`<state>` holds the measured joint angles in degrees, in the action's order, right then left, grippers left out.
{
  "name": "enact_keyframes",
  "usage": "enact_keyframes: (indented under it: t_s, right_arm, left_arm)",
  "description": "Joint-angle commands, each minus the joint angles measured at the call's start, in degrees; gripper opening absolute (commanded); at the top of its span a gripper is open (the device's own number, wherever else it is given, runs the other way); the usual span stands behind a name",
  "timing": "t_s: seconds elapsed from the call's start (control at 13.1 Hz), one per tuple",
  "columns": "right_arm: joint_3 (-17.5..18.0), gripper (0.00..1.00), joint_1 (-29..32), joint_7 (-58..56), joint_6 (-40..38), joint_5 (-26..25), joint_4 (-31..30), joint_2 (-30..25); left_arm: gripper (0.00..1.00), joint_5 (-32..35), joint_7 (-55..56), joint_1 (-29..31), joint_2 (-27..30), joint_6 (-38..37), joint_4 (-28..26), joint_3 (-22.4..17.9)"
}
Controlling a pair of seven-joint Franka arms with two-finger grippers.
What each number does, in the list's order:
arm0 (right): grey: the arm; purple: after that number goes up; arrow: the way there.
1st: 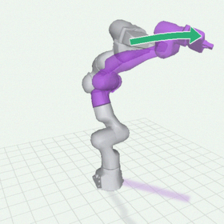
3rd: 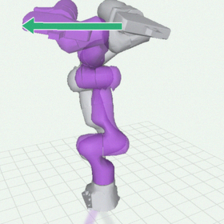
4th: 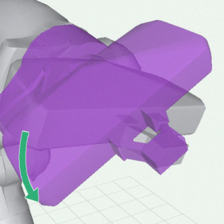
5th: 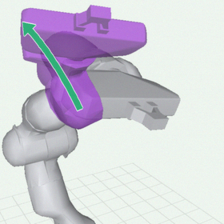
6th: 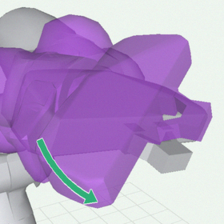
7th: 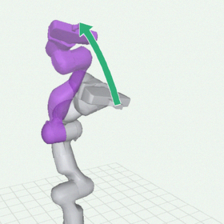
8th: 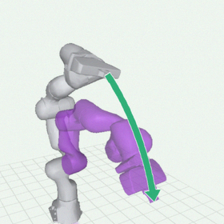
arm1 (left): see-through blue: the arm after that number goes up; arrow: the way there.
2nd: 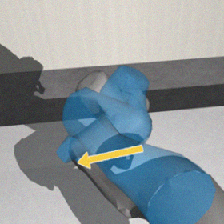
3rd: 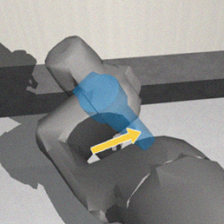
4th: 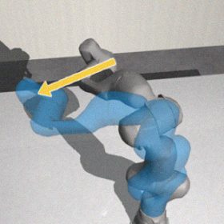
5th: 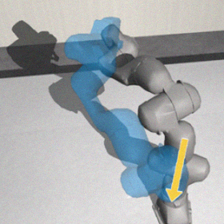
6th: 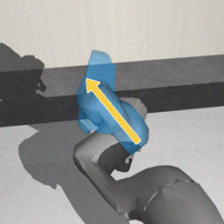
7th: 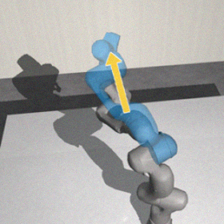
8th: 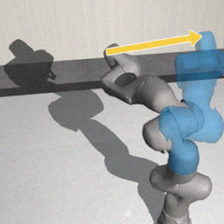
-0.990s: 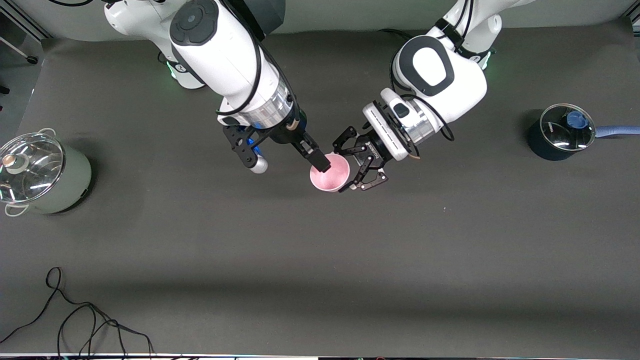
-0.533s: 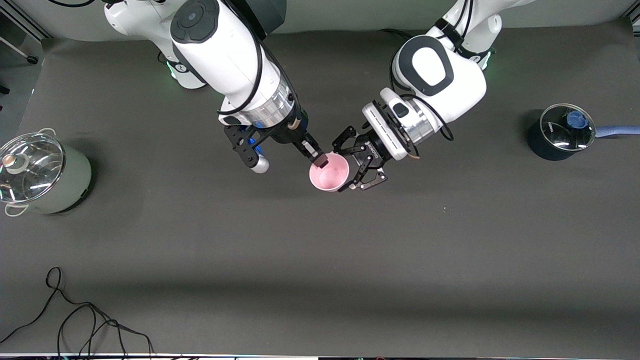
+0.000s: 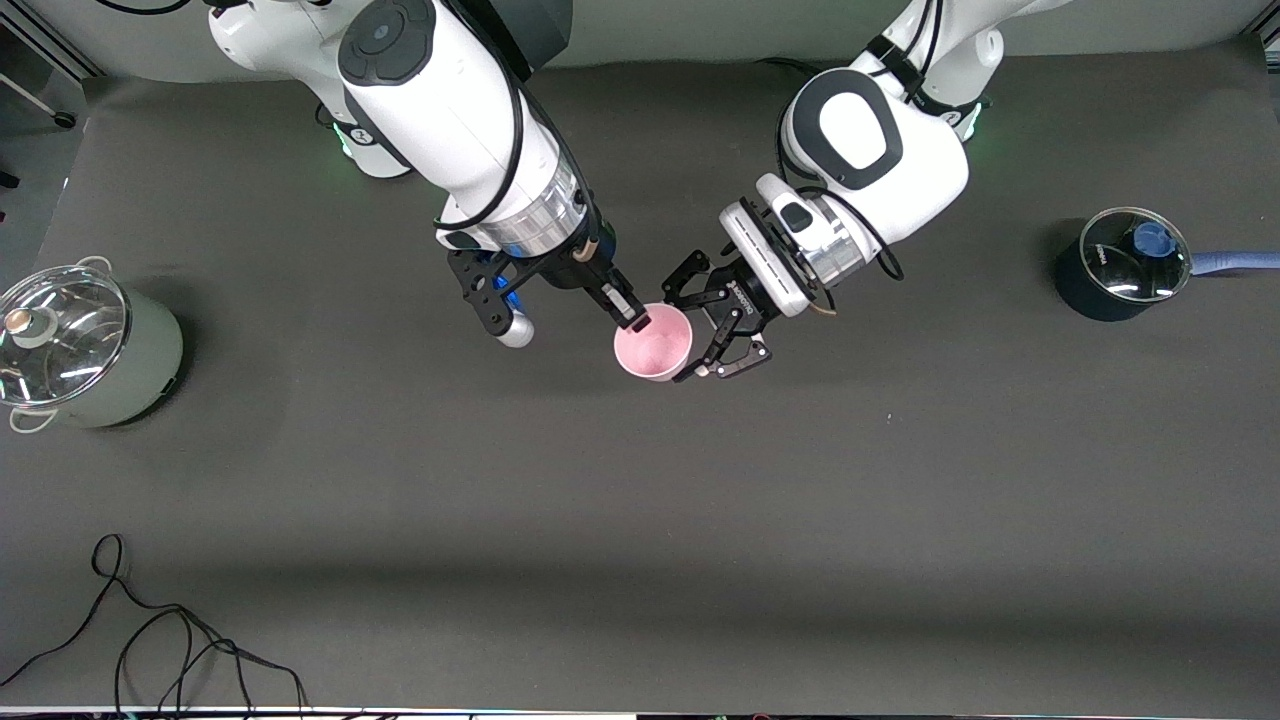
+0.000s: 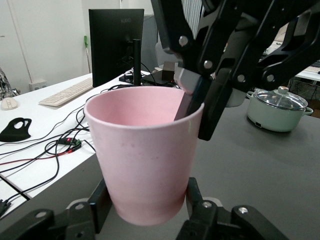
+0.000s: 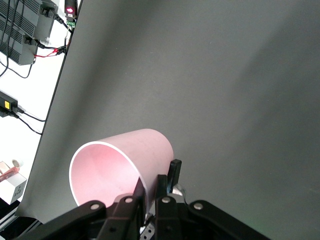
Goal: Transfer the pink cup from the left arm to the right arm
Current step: 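Close the right gripper on the cup rim and open the left gripper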
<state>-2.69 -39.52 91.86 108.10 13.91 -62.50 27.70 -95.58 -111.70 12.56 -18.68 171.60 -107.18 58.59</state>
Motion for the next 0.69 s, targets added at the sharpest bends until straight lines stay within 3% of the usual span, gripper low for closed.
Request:
enact_keyframes:
  t_s: [0.0,0.08,0.15,0.3,0.61]
  right_arm:
    - [-0.65,0.0,-0.73,1.56,-0.09,-1.08,2.03,1.13]
    - [-0.65,0.0,-0.73,1.56,0.0,-1.08,2.03,1.13]
    - [-0.65,0.0,-0.73,1.56,0.0,-1.08,2.03,1.13]
    - [-0.74,0.0,-0.64,1.48,0.0,-1.08,2.03,1.13]
    - [-0.83,0.0,-0.03,1.21,0.0,-0.99,2.91,1.04]
  left_arm:
    - [0.49,-0.92,0.78,-0.6,-0.66,0.75,1.45,-0.41]
    - [0.59,-0.92,0.78,-0.6,-0.66,0.75,1.45,-0.41]
    - [0.81,-1.01,0.87,-0.6,-0.66,0.75,1.53,-0.41]
    - [0.99,-1.01,0.95,-0.52,-0.92,0.75,1.53,-0.41]
    - [0.99,-1.01,1.13,-0.34,-1.45,0.75,1.8,-0.49]
